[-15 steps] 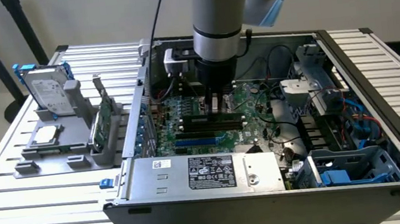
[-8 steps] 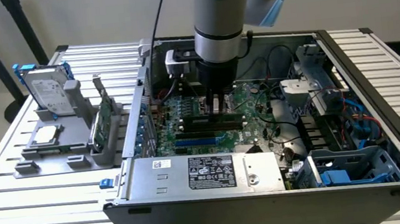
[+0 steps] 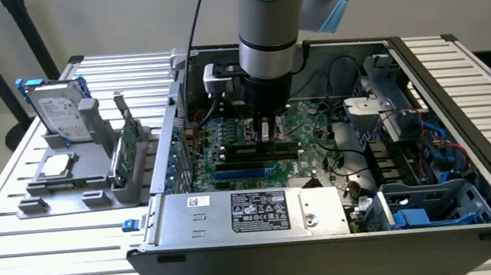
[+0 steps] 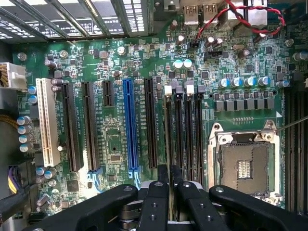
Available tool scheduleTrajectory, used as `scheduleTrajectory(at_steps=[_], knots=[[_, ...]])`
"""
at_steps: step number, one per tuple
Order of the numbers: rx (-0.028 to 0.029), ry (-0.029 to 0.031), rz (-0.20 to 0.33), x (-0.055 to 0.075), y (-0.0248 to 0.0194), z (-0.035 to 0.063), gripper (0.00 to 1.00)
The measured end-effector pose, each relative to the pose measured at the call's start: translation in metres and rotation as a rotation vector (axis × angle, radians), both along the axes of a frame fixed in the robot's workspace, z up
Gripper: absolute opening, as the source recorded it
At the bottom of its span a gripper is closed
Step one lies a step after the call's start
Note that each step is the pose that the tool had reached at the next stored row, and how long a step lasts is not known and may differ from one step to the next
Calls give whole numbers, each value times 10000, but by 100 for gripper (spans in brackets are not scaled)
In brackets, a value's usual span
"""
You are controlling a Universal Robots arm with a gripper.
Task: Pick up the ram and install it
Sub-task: 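Insert the ram into the slot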
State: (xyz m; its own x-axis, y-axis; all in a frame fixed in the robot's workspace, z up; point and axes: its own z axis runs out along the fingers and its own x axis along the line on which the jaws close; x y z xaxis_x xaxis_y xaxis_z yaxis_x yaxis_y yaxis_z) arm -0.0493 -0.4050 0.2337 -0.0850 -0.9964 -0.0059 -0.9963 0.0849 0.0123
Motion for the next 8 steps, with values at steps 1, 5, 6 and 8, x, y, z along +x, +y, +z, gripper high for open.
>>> scheduleTrajectory(at_steps=[1,5,6,8], knots=[[-19,0,0,0,4,-1,14],[-73,0,0,6,34,-1,14],[-80,0,1,9,39,-2,14],[-105,0,1,12,43,-5,14]])
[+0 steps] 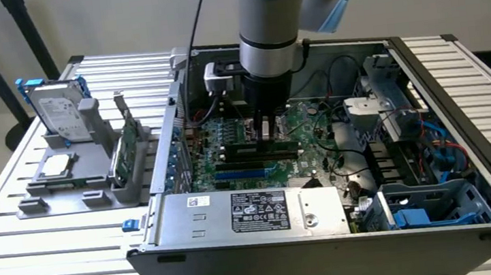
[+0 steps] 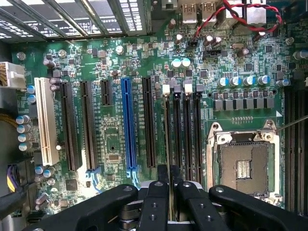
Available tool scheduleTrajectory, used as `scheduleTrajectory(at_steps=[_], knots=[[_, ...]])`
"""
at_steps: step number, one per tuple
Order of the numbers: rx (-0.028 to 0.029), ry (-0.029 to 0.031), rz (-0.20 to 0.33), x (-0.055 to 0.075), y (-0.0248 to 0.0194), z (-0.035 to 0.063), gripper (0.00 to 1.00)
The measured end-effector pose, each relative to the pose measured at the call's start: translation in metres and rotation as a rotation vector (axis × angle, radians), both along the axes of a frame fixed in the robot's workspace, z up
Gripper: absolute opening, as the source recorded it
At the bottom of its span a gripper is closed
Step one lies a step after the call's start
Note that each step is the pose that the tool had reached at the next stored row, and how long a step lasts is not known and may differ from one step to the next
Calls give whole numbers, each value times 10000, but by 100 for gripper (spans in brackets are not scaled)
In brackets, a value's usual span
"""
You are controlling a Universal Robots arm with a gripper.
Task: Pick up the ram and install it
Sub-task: 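Insert the ram into the slot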
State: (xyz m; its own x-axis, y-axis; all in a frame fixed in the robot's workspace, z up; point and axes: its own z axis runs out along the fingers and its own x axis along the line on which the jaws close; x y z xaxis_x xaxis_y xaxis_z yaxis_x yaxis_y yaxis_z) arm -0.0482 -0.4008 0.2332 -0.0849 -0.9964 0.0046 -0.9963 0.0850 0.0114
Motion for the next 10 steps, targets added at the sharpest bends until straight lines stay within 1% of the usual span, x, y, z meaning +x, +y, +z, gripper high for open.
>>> scheduleTrajectory(at_steps=[3,5,10], knots=[[-57,8,-1,2,3,-6,14],[-86,19,0,3,8,-6,14],[-111,23,-1,4,33,-7,14]])
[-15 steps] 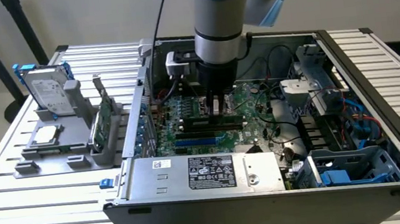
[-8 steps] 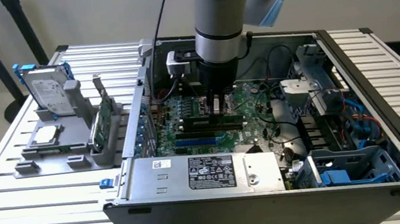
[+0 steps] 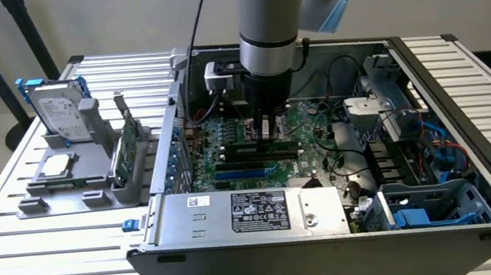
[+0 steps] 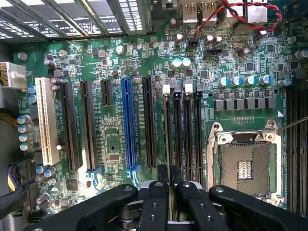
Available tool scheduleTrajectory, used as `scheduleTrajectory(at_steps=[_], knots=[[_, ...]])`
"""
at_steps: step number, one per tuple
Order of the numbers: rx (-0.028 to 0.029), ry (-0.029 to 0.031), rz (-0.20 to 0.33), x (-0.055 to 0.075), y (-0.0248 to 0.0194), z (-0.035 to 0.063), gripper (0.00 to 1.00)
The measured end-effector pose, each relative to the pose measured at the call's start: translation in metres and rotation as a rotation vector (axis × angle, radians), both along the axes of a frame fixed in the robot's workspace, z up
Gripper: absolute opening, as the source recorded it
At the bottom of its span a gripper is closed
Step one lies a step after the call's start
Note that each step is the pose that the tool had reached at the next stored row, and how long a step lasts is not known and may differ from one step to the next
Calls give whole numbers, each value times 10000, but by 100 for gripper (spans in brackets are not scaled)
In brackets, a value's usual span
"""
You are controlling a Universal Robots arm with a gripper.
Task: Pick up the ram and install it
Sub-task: 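Insert the ram into the slot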
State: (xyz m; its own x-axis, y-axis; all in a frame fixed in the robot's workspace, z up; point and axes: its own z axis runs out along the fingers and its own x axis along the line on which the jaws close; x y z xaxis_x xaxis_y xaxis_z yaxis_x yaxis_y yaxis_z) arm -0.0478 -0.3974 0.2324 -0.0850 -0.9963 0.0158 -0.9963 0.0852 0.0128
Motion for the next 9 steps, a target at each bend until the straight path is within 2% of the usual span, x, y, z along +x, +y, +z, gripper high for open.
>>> scheduleTrajectory(at_steps=[9], knots=[[-28,33,1,0,27,-20,14]])
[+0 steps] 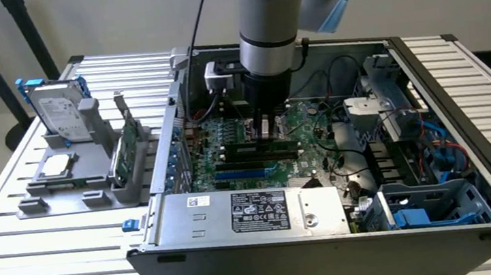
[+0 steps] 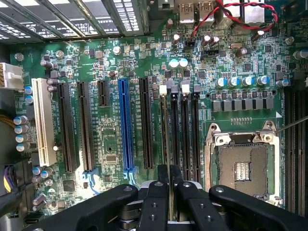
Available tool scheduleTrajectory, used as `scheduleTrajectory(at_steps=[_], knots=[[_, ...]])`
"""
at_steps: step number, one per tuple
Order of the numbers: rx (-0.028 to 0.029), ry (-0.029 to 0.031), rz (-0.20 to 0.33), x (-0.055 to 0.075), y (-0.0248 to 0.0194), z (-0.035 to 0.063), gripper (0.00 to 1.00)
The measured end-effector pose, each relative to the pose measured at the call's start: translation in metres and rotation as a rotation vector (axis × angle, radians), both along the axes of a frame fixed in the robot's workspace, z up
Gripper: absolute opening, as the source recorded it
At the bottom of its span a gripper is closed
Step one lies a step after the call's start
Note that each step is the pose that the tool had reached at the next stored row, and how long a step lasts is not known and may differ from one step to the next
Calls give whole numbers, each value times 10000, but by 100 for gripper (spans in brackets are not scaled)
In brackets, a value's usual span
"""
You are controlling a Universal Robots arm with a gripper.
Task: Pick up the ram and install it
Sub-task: 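Insert the ram into the slot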
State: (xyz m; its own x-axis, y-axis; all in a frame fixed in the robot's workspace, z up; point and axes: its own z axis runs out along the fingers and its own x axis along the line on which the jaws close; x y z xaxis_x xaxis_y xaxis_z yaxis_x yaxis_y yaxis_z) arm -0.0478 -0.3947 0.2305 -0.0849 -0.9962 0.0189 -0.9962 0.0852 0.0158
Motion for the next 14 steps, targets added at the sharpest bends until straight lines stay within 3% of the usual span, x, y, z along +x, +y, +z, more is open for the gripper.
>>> scheduleTrajectory(at_steps=[7,9,14], knots=[[-9,16,-1,3,2,-15,14],[-55,25,0,7,11,-42,14],[-60,28,-1,11,13,-47,14]])
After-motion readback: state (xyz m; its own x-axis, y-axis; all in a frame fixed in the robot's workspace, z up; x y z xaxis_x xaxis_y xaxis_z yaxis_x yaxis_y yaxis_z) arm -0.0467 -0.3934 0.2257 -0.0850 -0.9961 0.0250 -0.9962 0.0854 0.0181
